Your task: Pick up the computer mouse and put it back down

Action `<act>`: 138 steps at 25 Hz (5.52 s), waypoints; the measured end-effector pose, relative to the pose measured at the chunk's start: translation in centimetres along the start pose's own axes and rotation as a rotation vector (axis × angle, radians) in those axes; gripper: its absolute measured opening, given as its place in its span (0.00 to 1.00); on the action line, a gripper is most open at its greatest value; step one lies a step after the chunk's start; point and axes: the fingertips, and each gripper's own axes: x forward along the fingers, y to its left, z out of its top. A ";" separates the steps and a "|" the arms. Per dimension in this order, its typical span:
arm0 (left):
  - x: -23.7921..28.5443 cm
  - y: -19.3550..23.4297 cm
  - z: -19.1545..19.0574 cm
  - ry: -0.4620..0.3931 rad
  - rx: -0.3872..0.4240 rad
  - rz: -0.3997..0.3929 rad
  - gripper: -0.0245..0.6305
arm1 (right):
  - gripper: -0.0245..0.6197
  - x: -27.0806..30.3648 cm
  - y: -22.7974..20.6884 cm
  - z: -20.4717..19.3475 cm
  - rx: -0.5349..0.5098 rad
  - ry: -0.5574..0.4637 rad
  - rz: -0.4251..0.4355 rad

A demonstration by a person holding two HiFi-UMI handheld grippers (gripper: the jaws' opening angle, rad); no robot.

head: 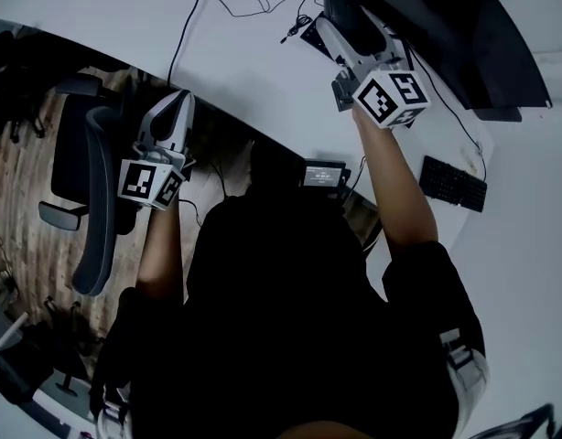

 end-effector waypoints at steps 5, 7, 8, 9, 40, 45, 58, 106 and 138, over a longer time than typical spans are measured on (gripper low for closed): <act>0.3 -0.2 1.3 -0.026 0.013 0.004 0.03 | 0.55 -3.9 2.2 4.0 -0.069 -0.059 0.068; 0.4 -0.6 1.5 -0.029 0.010 0.010 0.03 | 0.55 -5.7 3.0 5.1 -0.088 -0.079 0.083; 0.3 -0.7 1.7 -0.032 0.009 0.019 0.03 | 0.55 -6.5 3.3 5.5 -0.095 -0.089 0.087; 0.3 -0.8 1.9 -0.036 0.008 0.031 0.03 | 0.55 -7.3 3.6 5.9 -0.098 -0.099 0.089; -1.0 -4.2 2.2 -0.062 -0.007 0.102 0.03 | 0.55 -18.4 4.0 4.0 -0.004 -0.116 0.008; -1.0 -4.6 1.7 -0.062 -0.028 0.085 0.03 | 0.55 -18.8 3.9 3.9 0.004 -0.111 0.011; 0.9 -4.7 0.6 -0.028 -0.051 0.053 0.03 | 0.55 -17.4 1.9 2.9 0.051 -0.108 0.006; 2.5 -0.7 -4.2 0.065 -0.157 0.111 0.03 | 0.54 2.9 1.1 -31.9 0.001 0.665 0.034; 0.5 -3.1 -2.7 0.014 -0.169 0.016 0.03 | 0.31 -3.2 1.3 -9.7 -0.043 0.227 0.081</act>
